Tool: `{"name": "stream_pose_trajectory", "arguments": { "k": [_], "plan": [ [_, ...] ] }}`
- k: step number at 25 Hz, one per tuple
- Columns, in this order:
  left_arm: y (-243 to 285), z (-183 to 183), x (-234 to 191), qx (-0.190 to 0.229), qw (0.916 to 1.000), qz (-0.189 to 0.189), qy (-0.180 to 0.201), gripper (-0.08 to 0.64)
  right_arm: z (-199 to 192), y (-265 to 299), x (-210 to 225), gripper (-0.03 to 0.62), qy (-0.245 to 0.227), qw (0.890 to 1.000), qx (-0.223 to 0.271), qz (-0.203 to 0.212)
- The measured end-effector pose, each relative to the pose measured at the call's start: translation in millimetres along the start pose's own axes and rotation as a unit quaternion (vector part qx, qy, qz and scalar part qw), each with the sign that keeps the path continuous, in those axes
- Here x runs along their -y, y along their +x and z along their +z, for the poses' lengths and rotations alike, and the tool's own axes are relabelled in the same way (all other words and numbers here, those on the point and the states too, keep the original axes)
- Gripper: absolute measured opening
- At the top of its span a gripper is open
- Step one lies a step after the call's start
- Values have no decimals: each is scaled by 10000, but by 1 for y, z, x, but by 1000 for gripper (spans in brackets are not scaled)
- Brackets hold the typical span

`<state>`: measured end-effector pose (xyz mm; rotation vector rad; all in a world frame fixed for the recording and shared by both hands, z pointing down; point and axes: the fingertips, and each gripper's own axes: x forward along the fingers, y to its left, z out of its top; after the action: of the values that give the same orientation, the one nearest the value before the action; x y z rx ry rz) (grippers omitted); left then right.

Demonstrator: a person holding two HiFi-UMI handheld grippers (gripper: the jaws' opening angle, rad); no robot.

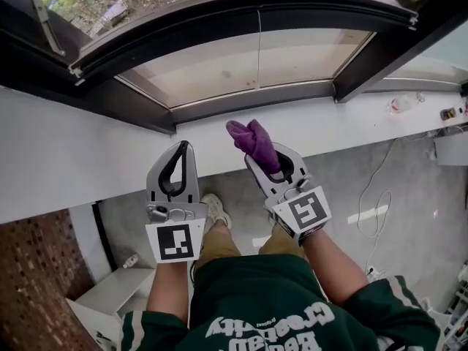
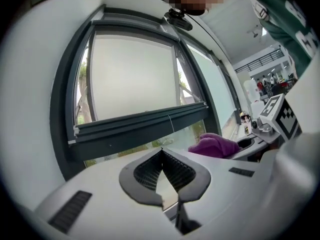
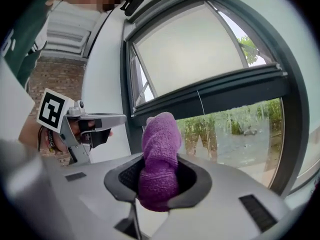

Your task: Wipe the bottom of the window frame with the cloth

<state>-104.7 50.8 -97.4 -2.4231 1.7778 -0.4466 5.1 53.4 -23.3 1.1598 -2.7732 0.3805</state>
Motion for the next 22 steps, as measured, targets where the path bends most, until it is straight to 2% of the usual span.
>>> {"name": "stream_pose_trajectory", "arguments": {
  "k": [2,4,8,12,16,19,22],
  "plan": [
    [6,-16,-2,-60,10000,41,49,9,-14,10,1,117,54,10000,-28,67],
    [16,-41,-8,-176,9997,-73,147,9,-25,25,0,117,133,9999,-32,69],
    [34,-109,-30,-416,9989,-230,64,9,-62,65,-10,117,402,9991,-142,4],
    [52,-177,-50,-629,9972,-156,372,9,-114,112,-24,117,338,9987,-355,104],
    [57,-247,-64,-837,9964,-8,-169,9,-166,164,-40,120,343,9970,-591,366],
    [62,-289,-72,-928,9949,-26,-387,9,-204,200,-52,120,399,9951,-681,590],
    [70,-317,-76,-826,9953,33,-504,9,-249,229,-57,120,527,9917,-924,726]
  ]
}}
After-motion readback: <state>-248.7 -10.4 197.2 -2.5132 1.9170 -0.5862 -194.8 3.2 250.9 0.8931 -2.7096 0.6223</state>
